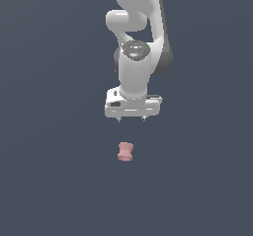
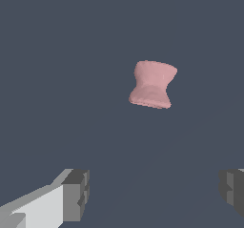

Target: Pick up the object and move it to a goal position.

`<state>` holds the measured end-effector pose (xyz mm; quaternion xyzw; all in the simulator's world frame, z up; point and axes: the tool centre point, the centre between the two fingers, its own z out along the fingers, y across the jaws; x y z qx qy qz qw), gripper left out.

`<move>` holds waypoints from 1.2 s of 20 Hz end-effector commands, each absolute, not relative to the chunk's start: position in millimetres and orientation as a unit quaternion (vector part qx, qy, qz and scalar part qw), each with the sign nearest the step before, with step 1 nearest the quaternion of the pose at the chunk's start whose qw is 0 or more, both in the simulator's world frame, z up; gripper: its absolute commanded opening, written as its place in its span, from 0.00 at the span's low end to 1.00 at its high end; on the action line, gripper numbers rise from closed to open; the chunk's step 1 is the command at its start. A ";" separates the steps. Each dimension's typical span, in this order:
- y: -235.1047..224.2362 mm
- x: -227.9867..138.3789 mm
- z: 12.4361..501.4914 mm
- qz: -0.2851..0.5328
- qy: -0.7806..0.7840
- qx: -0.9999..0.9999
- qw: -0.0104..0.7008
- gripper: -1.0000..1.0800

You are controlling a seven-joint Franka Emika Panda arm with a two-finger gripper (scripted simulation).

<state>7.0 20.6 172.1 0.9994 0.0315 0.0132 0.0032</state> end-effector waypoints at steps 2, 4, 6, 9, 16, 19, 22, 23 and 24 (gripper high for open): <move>20.8 7.1 172.3 0.013 0.032 0.999 0.003 0.96; 23.6 8.2 173.8 0.014 0.035 0.999 0.002 0.96; 29.0 10.2 176.6 0.016 0.041 0.999 -0.001 0.96; 36.2 12.1 180.8 0.018 0.050 0.999 -0.004 0.96; 35.6 14.4 179.2 0.018 0.047 0.999 -0.004 0.96; 33.9 19.5 175.4 0.017 0.041 0.999 -0.005 0.96; 30.6 27.3 168.9 0.016 0.032 0.999 -0.005 0.96; 29.4 30.4 166.2 0.015 0.028 0.999 -0.005 0.96; 27.9 33.7 163.2 0.014 0.024 1.000 -0.005 0.96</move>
